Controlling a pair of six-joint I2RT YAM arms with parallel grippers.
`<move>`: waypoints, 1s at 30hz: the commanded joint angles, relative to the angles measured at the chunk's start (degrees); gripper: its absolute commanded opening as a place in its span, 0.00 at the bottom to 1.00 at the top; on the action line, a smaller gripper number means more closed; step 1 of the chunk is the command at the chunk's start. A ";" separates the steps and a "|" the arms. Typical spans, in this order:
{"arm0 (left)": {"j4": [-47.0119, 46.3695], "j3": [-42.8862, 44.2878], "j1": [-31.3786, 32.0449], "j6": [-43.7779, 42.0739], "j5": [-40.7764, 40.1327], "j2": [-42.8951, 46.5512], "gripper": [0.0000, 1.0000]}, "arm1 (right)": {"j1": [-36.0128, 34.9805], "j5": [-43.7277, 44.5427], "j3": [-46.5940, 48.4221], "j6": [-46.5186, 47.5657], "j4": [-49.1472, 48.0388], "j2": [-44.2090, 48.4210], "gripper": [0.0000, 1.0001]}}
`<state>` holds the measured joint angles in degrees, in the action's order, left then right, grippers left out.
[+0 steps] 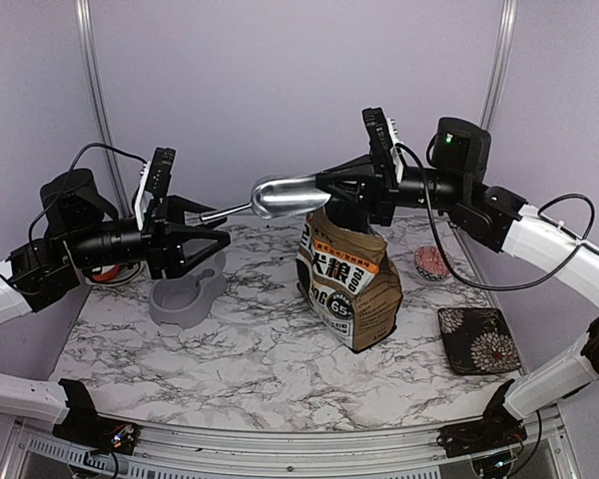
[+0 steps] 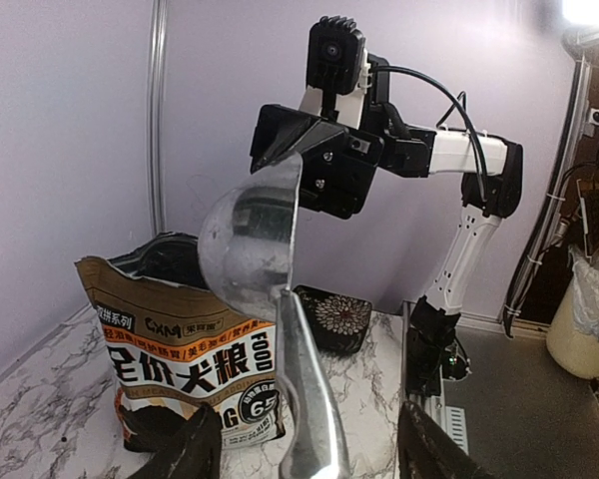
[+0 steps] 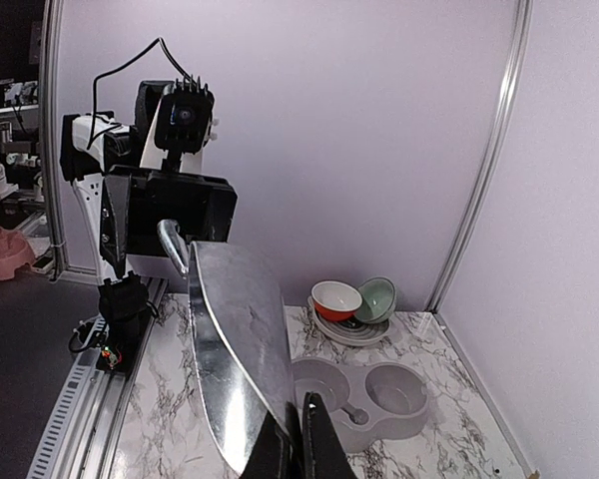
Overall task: Serve the pet food
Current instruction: Pass from the right arm to the left
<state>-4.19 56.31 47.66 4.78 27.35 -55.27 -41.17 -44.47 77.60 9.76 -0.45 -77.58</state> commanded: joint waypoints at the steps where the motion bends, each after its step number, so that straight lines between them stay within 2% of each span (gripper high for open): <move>1: -3.98 1.48 -0.29 2.42 2.52 -0.28 0.58 | 0.56 -1.18 0.47 -1.63 -1.67 1.02 0.00; 8: -7.31 0.46 -0.29 3.97 2.93 -0.82 0.50 | 0.56 -2.21 -0.44 -3.42 -3.55 0.62 0.00; 13: -8.82 0.02 -0.29 4.77 1.36 -1.54 0.48 | 0.56 -2.67 -0.37 -4.08 -3.70 -0.08 0.00; 30: -12.08 -2.03 -0.29 6.11 -0.90 -2.44 0.33 | 0.52 -3.11 0.65 -4.86 -3.35 -1.65 0.00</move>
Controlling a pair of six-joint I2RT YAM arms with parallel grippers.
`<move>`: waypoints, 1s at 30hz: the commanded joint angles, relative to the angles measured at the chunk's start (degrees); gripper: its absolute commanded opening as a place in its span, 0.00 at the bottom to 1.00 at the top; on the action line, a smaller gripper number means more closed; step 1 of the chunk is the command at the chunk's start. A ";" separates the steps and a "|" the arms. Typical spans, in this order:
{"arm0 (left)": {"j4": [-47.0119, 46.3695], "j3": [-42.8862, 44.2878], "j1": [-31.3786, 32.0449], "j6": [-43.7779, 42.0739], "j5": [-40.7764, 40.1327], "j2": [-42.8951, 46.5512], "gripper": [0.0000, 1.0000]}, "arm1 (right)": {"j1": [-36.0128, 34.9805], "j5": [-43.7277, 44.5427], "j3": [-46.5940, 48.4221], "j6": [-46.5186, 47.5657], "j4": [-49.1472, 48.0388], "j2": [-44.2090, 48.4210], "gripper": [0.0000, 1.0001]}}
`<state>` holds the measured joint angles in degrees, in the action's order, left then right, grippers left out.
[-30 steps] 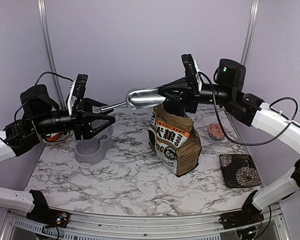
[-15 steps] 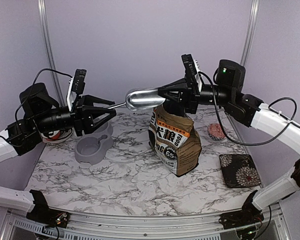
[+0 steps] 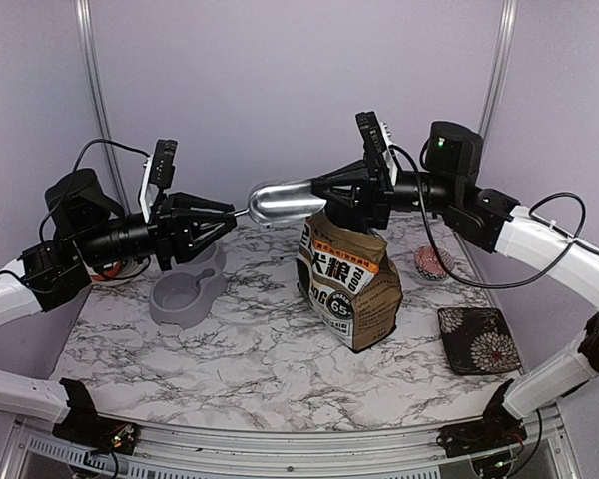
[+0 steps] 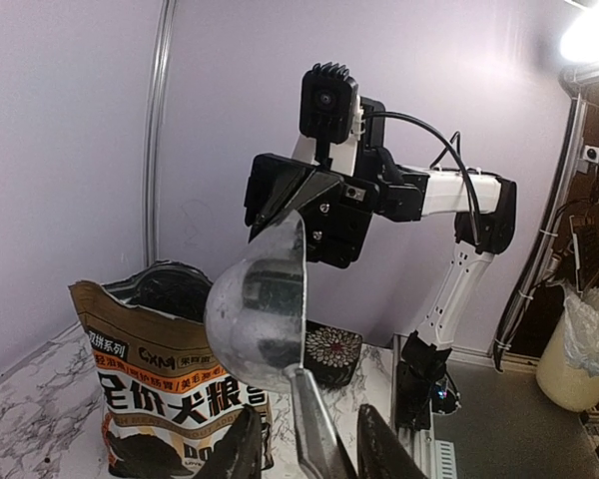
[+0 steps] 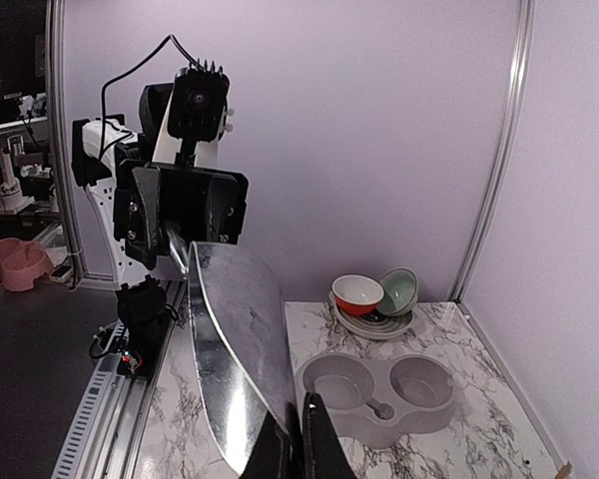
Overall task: Serve the pet food
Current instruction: Pass from the right arm to the left
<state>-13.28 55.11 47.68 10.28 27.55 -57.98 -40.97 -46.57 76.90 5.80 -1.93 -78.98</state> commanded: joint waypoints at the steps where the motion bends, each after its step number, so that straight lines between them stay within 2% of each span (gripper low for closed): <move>1: -3.10 -1.02 -0.31 0.61 -1.44 0.42 0.32 | 0.36 -1.11 1.52 -0.90 -1.80 -0.44 0.00; 12: -3.55 -1.94 -0.32 0.61 -3.55 0.54 0.29 | 0.37 -1.43 2.29 -1.40 -2.24 -1.08 0.00; 18: -3.75 -1.93 -0.31 0.87 -3.26 -0.04 0.24 | 0.30 -1.89 2.77 -2.03 -2.81 -1.60 0.00; 25: -4.54 -2.44 -0.31 1.56 -3.25 -0.12 0.06 | 0.28 -1.96 2.51 -2.84 -3.34 -1.97 0.00; 30: -4.91 -3.24 -0.31 2.14 -5.72 0.23 0.00 | 0.27 2.03 2.76 -3.63 -2.20 -2.09 0.00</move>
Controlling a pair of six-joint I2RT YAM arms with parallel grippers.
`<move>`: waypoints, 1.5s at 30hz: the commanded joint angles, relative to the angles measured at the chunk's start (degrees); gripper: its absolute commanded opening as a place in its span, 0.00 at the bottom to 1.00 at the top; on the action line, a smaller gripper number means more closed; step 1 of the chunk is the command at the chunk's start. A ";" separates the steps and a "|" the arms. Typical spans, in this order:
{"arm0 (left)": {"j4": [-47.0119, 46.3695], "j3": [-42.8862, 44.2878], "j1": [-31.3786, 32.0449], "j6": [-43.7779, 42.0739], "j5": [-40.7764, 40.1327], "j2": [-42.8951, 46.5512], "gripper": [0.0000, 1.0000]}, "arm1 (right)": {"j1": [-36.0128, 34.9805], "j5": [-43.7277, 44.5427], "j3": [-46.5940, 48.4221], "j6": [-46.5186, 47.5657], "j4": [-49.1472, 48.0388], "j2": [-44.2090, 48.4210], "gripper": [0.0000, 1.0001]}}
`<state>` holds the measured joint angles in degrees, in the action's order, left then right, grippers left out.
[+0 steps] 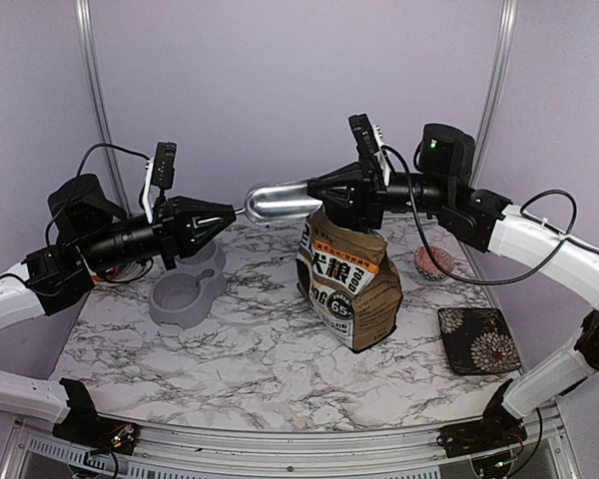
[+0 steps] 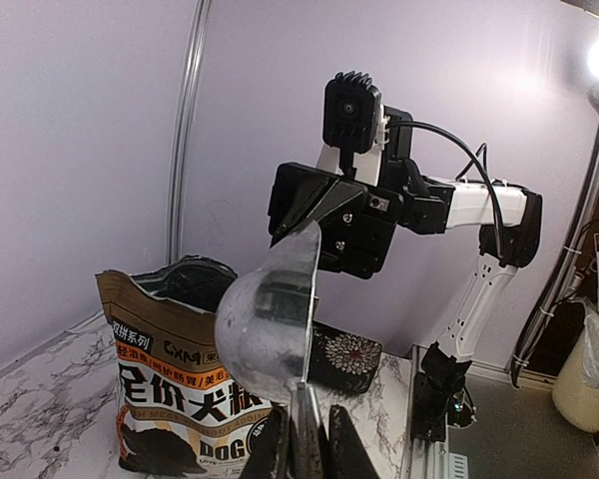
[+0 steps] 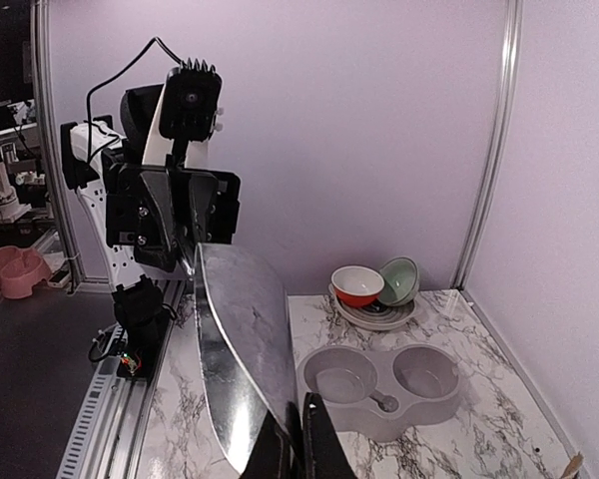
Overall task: Serve the pet food
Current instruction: Pass from the right arm to the left, then adjust the pet food bag at the center of the board.
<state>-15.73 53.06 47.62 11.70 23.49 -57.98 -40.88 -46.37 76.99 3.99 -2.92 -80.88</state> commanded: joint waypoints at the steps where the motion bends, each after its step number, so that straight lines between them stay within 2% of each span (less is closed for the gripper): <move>1: -2.47 -1.40 -0.24 0.77 -2.55 0.35 0.00 | 0.19 2.80 3.06 -1.72 -0.54 -0.36 0.05; 3: -2.55 -2.01 -0.25 0.85 -4.32 0.76 0.00 | 0.21 5.08 4.04 -1.50 1.10 -0.79 0.11; 7: -2.73 -3.52 -0.24 0.78 -7.96 2.38 0.00 | 0.29 10.46 5.71 -1.15 4.01 -1.33 0.44; 9: -2.74 -4.46 -0.24 0.47 -10.05 3.34 0.00 | 0.36 13.76 6.36 -1.34 4.92 -1.22 0.52; 13: -2.73 -6.93 -0.33 -0.77 -15.83 5.63 0.00 | 0.63 22.04 7.11 -2.40 6.49 -0.53 0.56; 18: -3.13 -10.18 -0.86 -2.52 -23.73 7.49 0.00 | 0.62 34.65 8.62 -5.35 10.17 -0.74 0.56; 21: -5.11 -10.78 -1.47 -1.10 -26.92 7.30 0.00 | 0.61 37.76 11.22 -6.98 13.37 -2.18 0.56; 26: -6.85 -7.82 -3.37 4.37 -26.48 3.74 0.00 | 0.62 26.72 19.56 -4.06 20.42 -6.89 0.57; 31: -5.08 -0.77 -3.49 1.44 -22.83 1.92 0.00 | 0.70 21.49 27.26 -2.44 23.10 -13.29 0.56; 33: -3.54 1.42 -3.49 0.56 -21.52 1.43 0.00 | 0.70 18.27 27.57 -2.83 22.04 -14.54 0.55; 35: -3.44 1.19 -3.54 0.55 -19.65 1.52 0.00 | 0.72 15.01 25.55 -3.37 19.15 -14.33 0.54; 39: -3.52 0.65 -3.41 2.11 -14.95 2.67 0.00 | 0.67 9.14 14.51 -2.09 13.11 -9.90 0.52; 45: -3.68 1.12 -3.34 9.32 -10.17 4.62 0.00 | 0.79 2.19 4.54 -4.51 6.57 -1.36 0.52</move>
<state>-18.00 53.25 44.36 16.01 8.19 -55.59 -40.45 -37.39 83.44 0.99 10.96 -88.95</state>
